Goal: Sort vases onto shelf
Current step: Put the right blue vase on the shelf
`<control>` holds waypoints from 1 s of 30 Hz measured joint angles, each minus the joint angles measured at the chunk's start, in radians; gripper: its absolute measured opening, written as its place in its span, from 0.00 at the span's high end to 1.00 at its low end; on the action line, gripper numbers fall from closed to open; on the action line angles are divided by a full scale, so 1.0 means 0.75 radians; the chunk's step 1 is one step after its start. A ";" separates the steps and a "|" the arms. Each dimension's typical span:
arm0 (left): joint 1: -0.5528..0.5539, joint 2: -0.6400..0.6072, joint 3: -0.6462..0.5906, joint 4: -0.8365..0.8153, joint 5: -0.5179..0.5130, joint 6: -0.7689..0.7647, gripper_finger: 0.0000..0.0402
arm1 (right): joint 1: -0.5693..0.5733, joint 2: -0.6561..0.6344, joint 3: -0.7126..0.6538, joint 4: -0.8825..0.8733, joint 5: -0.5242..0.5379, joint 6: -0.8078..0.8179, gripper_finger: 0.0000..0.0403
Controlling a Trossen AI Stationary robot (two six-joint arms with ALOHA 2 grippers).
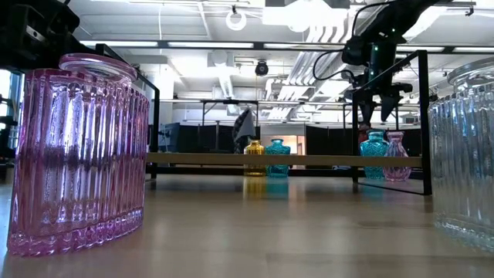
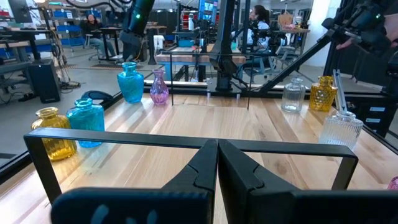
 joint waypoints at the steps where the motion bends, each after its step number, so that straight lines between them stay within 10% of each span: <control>1: 0.000 0.000 0.000 0.000 0.000 0.000 0.99 | 0.000 0.000 0.008 -0.009 -0.019 0.000 0.37; 30: 0.000 0.000 -0.001 0.000 0.000 0.001 0.99 | 0.000 0.140 0.001 -0.012 -0.056 0.061 0.39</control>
